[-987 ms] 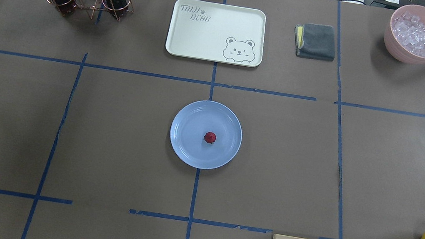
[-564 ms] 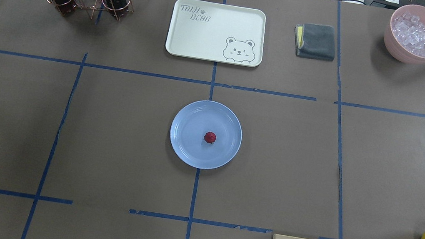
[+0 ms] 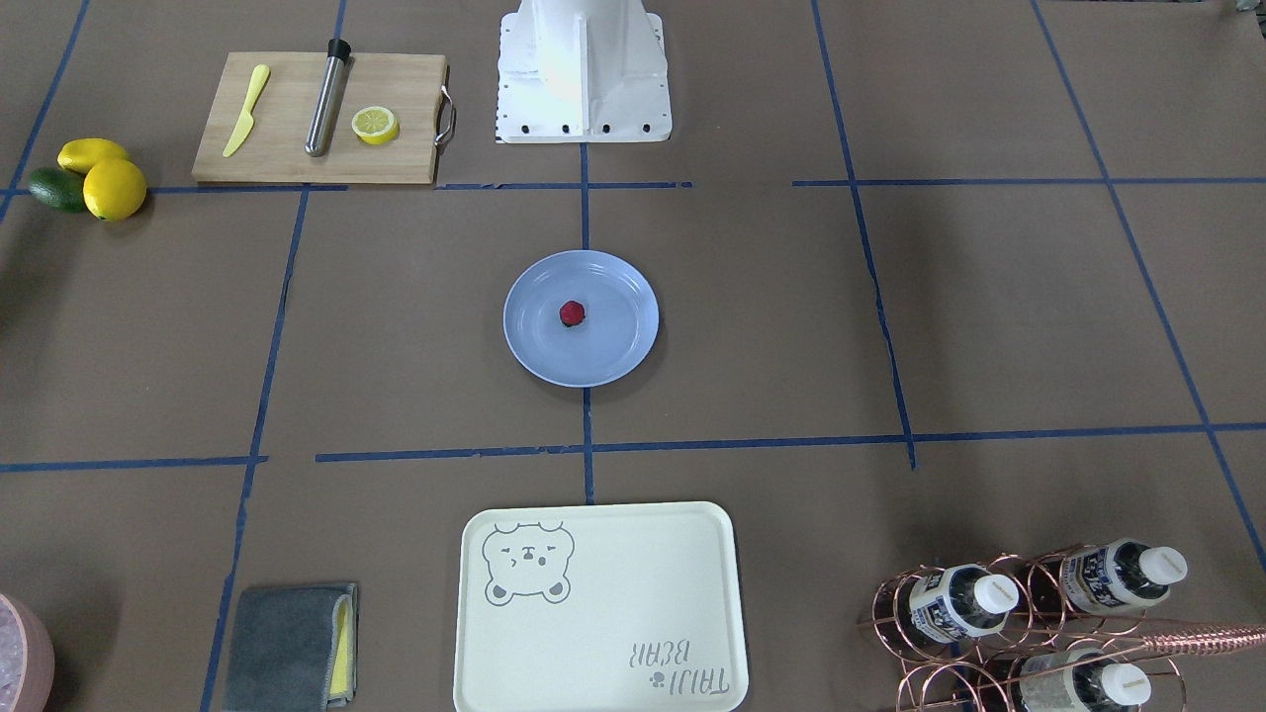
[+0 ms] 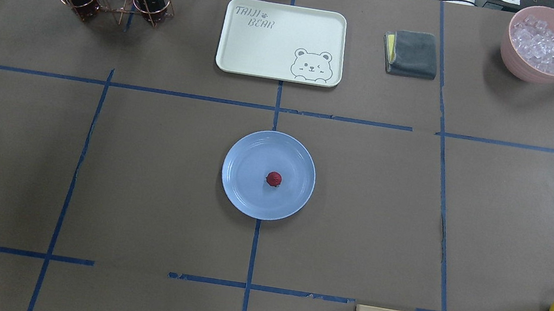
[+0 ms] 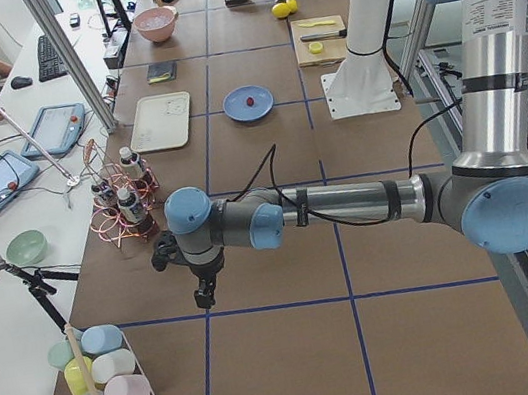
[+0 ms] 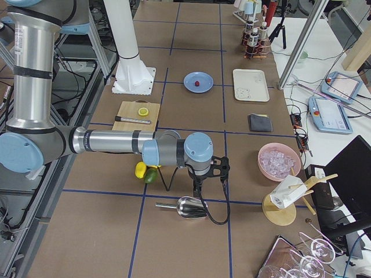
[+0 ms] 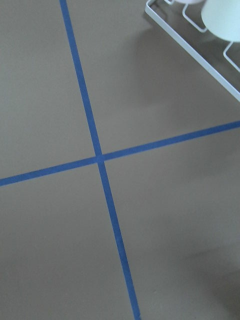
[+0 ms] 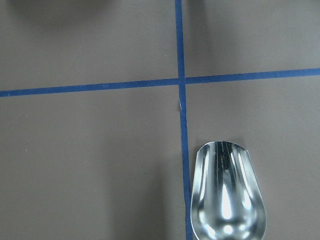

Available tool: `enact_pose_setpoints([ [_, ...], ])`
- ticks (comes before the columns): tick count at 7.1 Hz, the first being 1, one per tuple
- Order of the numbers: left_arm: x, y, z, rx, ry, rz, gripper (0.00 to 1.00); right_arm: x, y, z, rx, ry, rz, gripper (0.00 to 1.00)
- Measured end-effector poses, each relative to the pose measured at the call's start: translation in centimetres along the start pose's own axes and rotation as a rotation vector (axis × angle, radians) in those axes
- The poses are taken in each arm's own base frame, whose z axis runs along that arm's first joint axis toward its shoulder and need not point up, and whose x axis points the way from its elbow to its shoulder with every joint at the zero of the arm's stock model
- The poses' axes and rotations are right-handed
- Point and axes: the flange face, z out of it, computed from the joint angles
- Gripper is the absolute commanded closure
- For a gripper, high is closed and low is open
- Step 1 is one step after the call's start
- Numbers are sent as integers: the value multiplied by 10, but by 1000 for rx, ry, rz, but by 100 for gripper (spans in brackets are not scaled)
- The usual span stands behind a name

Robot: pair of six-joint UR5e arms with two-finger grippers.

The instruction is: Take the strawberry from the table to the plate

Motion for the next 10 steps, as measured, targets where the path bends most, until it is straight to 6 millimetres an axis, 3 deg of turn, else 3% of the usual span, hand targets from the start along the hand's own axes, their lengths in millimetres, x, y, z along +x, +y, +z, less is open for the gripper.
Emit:
enact_pose_setpoints([
  [2,-30,13,-18,-18,-5,-57,0,-3,-6,-2,4,3,0,0],
  [4,-46,39,-12,-49,6,-95,0,-8,-13,-5,8,0,2,0],
  [6,-50,51,-7,-61,11,-108,0,-12,-15,-7,9,-19,2,0],
  [10,-50,53,-6,-63,12,-114,0,-16,-17,-10,19,-26,-10,0],
])
